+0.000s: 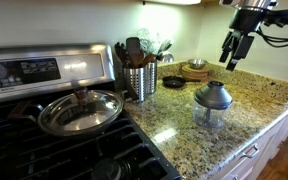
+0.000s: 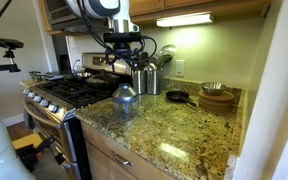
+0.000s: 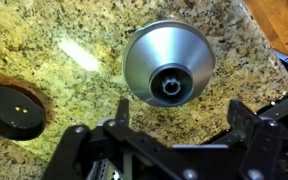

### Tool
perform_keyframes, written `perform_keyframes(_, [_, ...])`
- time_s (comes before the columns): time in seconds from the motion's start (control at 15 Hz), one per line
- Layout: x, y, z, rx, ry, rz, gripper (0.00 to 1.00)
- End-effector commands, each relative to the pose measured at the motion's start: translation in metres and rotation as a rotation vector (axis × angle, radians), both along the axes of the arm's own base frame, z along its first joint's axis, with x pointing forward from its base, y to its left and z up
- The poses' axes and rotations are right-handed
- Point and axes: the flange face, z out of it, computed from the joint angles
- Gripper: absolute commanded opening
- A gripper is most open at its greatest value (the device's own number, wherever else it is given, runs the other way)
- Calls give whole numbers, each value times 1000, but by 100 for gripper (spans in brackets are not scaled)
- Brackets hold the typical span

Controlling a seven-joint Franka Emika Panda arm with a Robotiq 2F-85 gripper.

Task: Put the grey lid on the mincer

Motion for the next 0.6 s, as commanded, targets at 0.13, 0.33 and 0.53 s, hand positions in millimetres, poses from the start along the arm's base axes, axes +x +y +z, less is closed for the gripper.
perform_keyframes(0.13, [-1,-1,6,1,-11,-2,100])
perform_keyframes(0.33, [-1,0,3,0,-5,-1,100])
perform_keyframes(0.53, [-1,0,3,0,-5,-1,100])
